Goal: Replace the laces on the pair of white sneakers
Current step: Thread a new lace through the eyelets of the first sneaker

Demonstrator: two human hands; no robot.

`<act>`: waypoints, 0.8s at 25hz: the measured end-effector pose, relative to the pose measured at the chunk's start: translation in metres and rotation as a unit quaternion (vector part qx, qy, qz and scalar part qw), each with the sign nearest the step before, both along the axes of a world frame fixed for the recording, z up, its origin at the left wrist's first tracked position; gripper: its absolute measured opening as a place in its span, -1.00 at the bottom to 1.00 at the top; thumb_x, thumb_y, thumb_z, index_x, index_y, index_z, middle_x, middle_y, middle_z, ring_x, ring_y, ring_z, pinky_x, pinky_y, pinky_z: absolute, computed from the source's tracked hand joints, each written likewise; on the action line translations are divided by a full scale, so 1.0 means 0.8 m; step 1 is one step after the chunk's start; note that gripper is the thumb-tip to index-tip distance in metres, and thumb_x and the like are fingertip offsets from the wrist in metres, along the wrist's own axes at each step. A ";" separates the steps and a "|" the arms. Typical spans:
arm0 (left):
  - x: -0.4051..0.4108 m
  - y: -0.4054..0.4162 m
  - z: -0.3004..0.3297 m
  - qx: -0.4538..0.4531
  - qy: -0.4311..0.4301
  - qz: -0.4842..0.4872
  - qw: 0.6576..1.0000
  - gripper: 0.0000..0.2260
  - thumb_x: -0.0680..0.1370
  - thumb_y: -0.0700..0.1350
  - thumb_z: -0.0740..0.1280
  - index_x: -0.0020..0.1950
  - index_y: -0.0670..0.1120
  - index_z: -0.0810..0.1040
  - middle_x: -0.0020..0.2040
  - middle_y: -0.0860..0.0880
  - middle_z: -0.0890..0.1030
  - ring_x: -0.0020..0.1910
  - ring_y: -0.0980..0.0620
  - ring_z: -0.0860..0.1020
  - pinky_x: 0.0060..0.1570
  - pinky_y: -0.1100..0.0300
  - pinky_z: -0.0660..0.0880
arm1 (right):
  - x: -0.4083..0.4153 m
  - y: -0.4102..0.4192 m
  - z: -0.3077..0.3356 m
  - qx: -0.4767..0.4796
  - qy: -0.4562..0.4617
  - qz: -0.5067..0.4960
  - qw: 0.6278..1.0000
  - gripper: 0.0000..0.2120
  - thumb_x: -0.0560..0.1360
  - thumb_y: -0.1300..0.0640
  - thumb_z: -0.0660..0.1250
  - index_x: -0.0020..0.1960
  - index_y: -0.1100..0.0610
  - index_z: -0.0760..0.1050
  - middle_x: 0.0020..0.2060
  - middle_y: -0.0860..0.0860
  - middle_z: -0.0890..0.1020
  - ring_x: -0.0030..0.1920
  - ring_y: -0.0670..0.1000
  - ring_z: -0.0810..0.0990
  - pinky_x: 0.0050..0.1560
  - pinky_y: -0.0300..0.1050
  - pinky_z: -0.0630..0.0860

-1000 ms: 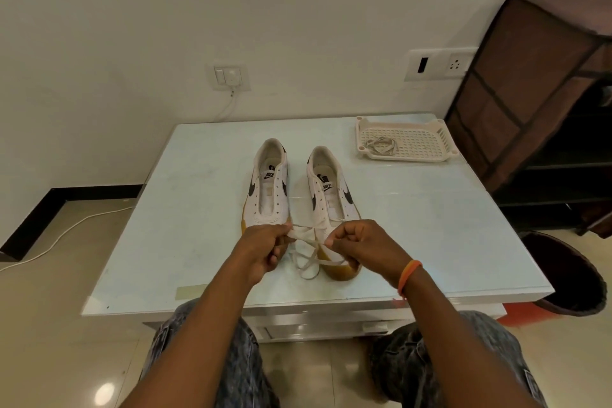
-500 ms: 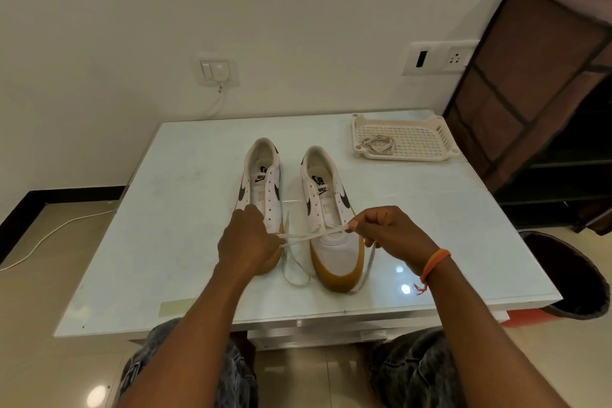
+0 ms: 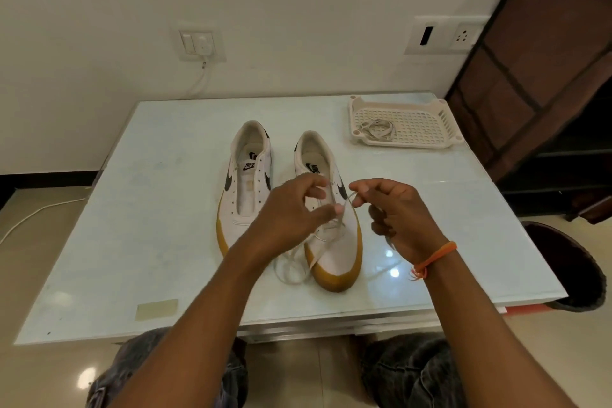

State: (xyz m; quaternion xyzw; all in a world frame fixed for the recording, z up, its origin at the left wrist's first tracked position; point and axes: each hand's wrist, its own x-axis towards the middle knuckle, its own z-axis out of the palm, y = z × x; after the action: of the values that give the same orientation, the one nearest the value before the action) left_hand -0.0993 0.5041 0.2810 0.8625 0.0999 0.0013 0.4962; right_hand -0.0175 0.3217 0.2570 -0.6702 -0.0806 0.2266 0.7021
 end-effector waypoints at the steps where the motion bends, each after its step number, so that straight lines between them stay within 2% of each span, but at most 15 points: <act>1: 0.005 -0.017 -0.001 -0.049 0.009 -0.029 0.998 -0.56 0.48 0.02 0.47 0.33 0.05 0.46 0.11 0.18 0.56 -0.21 0.11 0.65 -0.27 0.33 0.53 | -0.003 0.002 -0.001 0.001 0.001 0.033 0.999 -0.81 0.59 0.19 0.26 0.09 0.24 0.60 -0.25 0.12 0.59 -0.47 -0.06 0.24 -0.49 -0.22 0.19; 3: 0.012 -0.033 -0.009 -0.095 0.017 -0.063 0.993 -0.60 0.49 -0.08 0.47 0.30 -0.04 0.50 0.06 0.05 0.64 -0.31 0.05 0.67 -0.33 0.26 0.57 | -0.003 0.004 -0.005 0.009 0.009 0.067 0.998 -0.81 0.60 0.21 0.24 0.10 0.28 0.56 -0.27 0.12 0.57 -0.49 -0.07 0.26 -0.50 -0.24 0.21; 6: 0.017 -0.020 -0.018 -0.106 0.007 -0.060 0.992 -0.84 0.53 -0.18 0.42 0.10 -0.17 0.64 -0.22 -0.11 0.70 -0.38 0.01 0.63 -0.35 0.24 0.55 | 0.004 -0.007 -0.012 0.024 0.041 0.046 0.998 -0.84 0.59 0.23 0.25 0.08 0.28 0.56 -0.27 0.10 0.58 -0.49 -0.08 0.23 -0.53 -0.25 0.18; 9: 0.019 0.005 -0.015 -0.020 -0.008 -0.001 1.000 -0.91 0.55 -0.17 0.39 -0.06 -0.13 0.69 -0.30 -0.05 0.68 -0.42 0.08 0.60 -0.39 0.31 0.51 | 0.013 -0.022 -0.020 0.018 0.059 -0.014 0.998 -0.85 0.56 0.23 0.29 0.06 0.26 0.59 -0.29 0.06 0.57 -0.49 -0.08 0.23 -0.54 -0.27 0.19; 11: 0.019 0.028 -0.017 0.118 -0.020 0.059 0.991 -0.85 0.58 -0.16 0.35 -0.09 -0.15 0.70 -0.29 -0.06 0.67 -0.36 0.04 0.61 -0.30 0.26 0.55 | 0.018 -0.030 -0.024 0.028 0.071 -0.049 0.996 -0.87 0.55 0.24 0.31 0.03 0.24 0.61 -0.30 0.05 0.57 -0.49 -0.09 0.25 -0.53 -0.27 0.22; 13: 0.017 0.050 -0.020 0.240 -0.028 0.112 0.964 -0.81 0.61 -0.15 0.29 -0.04 -0.16 0.69 -0.20 -0.08 0.67 -0.23 -0.03 0.61 -0.09 0.10 0.57 | 0.022 -0.035 -0.028 0.039 0.091 -0.087 0.991 -0.88 0.54 0.24 0.33 0.02 0.23 0.62 -0.31 0.04 0.59 -0.47 -0.09 0.29 -0.51 -0.27 0.27; 15: 0.018 0.060 -0.018 0.255 -0.027 0.147 0.955 -0.81 0.63 -0.16 0.26 0.02 -0.13 0.67 -0.12 -0.05 0.66 -0.16 -0.01 0.58 -0.04 0.07 0.54 | 0.024 -0.038 -0.030 0.060 0.119 -0.110 0.985 -0.87 0.54 0.24 0.33 0.03 0.24 0.61 -0.30 0.04 0.61 -0.46 -0.09 0.36 -0.47 -0.26 0.35; 18: 0.025 0.052 -0.022 0.248 0.049 0.070 0.965 -0.85 0.61 -0.11 0.30 0.04 -0.07 0.67 -0.07 -0.01 0.64 -0.09 0.00 0.56 -0.07 0.13 0.47 | 0.022 -0.037 -0.027 0.092 0.142 -0.077 0.983 -0.84 0.55 0.25 0.29 0.08 0.26 0.59 -0.20 0.10 0.67 -0.33 -0.04 0.54 -0.32 -0.22 0.54; 20: 0.023 0.042 -0.025 0.331 0.166 -0.002 0.929 -0.87 0.58 -0.07 0.34 0.07 -0.02 0.64 0.04 -0.01 0.62 0.11 -0.08 0.51 0.10 -0.01 0.46 | 0.019 -0.036 -0.025 0.108 0.134 -0.033 0.985 -0.79 0.55 0.32 0.24 0.14 0.28 0.56 -0.07 0.17 0.69 -0.20 0.03 0.64 -0.17 -0.15 0.62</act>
State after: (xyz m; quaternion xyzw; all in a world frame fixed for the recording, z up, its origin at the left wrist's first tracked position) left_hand -0.0809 0.5377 0.2613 0.9658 0.1731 -0.1103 0.1586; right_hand -0.0023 0.2926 0.2373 -0.5565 0.0128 0.2810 0.7818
